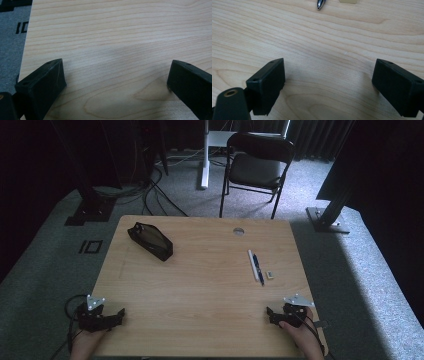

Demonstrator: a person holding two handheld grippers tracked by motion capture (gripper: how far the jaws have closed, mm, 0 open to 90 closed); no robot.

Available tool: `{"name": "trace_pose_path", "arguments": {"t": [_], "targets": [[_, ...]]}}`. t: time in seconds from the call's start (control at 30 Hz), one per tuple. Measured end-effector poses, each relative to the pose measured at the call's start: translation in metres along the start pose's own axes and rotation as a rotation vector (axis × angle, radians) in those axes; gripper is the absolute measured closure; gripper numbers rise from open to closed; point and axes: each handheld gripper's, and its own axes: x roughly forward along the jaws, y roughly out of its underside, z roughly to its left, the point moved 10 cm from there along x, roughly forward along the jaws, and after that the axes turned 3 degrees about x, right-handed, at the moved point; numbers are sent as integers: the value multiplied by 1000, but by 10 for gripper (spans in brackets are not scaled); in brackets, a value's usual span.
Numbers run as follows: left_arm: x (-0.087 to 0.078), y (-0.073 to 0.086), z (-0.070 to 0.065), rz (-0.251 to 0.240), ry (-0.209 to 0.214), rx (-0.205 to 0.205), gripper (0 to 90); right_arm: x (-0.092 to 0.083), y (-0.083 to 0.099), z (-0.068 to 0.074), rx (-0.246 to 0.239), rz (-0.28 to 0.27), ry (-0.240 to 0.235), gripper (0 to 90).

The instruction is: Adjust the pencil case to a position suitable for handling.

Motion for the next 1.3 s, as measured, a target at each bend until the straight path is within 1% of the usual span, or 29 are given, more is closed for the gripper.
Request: {"name": "trace_pose_path", "arguments": {"t": [0.4, 0.7, 0.77, 0.93, 1.13, 1.17, 1.2, 1.23, 1.27, 1.3], "targets": [[0, 0, 0, 2, 6, 6, 12, 0, 0, 0, -4, 0, -4, 110], [0, 0, 0, 2, 5, 6, 12, 2, -3, 2, -3, -2, 3, 113], [0, 0, 0, 2, 6, 6, 12, 4, -5, 5, -23, -8, 5, 114], [0, 0, 0, 2, 5, 6, 12, 10, -11, 15, -44, -11, -5, 114], [0, 0, 0, 2, 5, 6, 12, 18, -22, 27, -50, -17, -28, 114], [0, 0, 0, 2, 5, 6, 12, 18, -22, 27, -50, -17, -28, 114], [0, 0, 0, 2, 5, 6, 12, 20, -27, 33, -54, -21, -39, 114], [0, 0, 0, 2, 5, 6, 12, 20, -27, 33, -54, -21, -39, 114], [0, 0, 0, 1, 5, 6, 12, 23, -32, 40, -61, -26, -53, 114], [0, 0, 0, 1, 5, 6, 12, 23, -32, 40, -61, -26, -53, 114]]}}
